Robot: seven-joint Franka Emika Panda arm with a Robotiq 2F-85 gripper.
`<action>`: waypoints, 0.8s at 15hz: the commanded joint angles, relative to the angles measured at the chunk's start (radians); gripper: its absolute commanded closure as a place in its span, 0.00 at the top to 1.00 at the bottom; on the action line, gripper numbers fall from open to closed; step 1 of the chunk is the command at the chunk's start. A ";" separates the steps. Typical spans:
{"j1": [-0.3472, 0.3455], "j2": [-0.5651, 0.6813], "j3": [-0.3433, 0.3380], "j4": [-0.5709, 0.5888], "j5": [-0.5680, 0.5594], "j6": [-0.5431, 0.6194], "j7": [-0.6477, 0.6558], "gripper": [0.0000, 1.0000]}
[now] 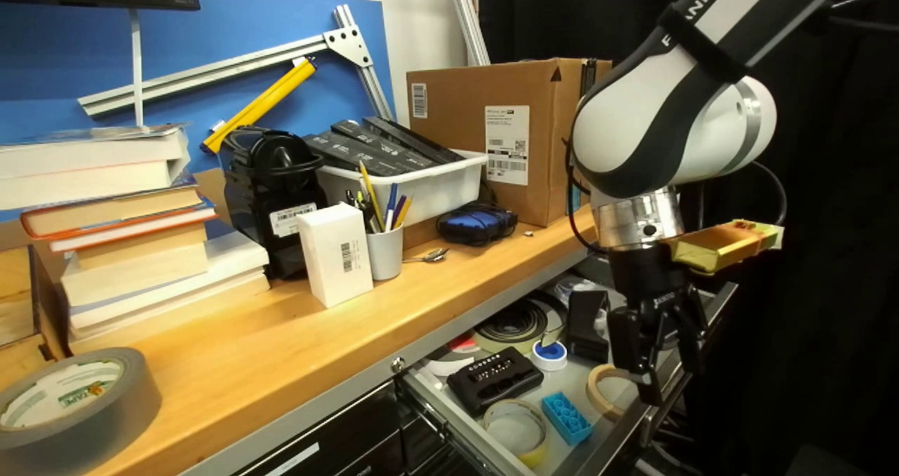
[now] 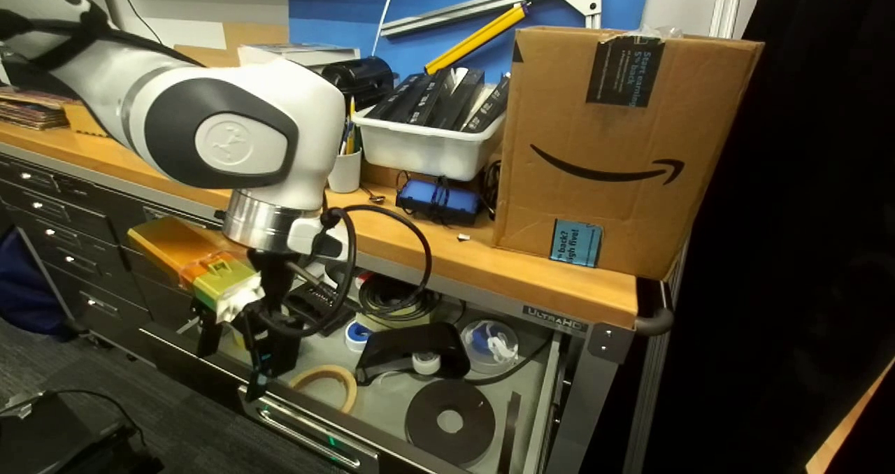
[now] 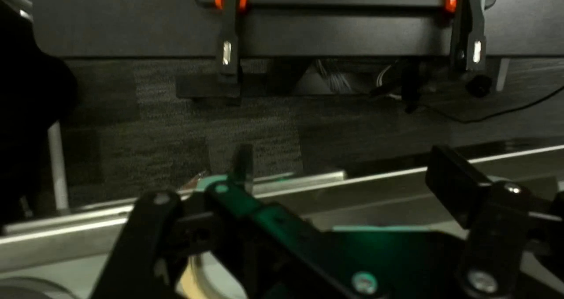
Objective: Pick up the light blue object from the base top, put it in the open drawer and close it
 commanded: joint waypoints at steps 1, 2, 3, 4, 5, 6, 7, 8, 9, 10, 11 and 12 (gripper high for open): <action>-0.013 0.065 -0.005 0.007 -0.045 -0.068 -0.022 0.99; -0.013 0.084 -0.003 0.002 -0.056 -0.059 -0.023 1.00; -0.010 0.103 -0.003 -0.008 -0.052 -0.027 -0.040 1.00; -0.005 0.126 0.001 -0.014 -0.041 0.005 -0.049 1.00; -0.003 0.147 0.006 -0.016 -0.038 0.027 -0.038 1.00; 0.000 0.158 0.011 -0.026 -0.027 0.070 -0.024 1.00; 0.000 0.161 0.014 -0.034 -0.003 0.121 -0.003 1.00; 0.004 0.150 0.019 -0.051 0.067 0.188 -0.010 1.00; 0.010 0.152 0.029 -0.056 0.127 0.234 -0.003 1.00; 0.016 0.151 0.037 -0.067 0.150 0.285 0.015 1.00; 0.024 0.151 0.046 -0.075 0.153 0.336 0.043 1.00; 0.028 0.150 0.052 -0.077 0.167 0.384 0.058 1.00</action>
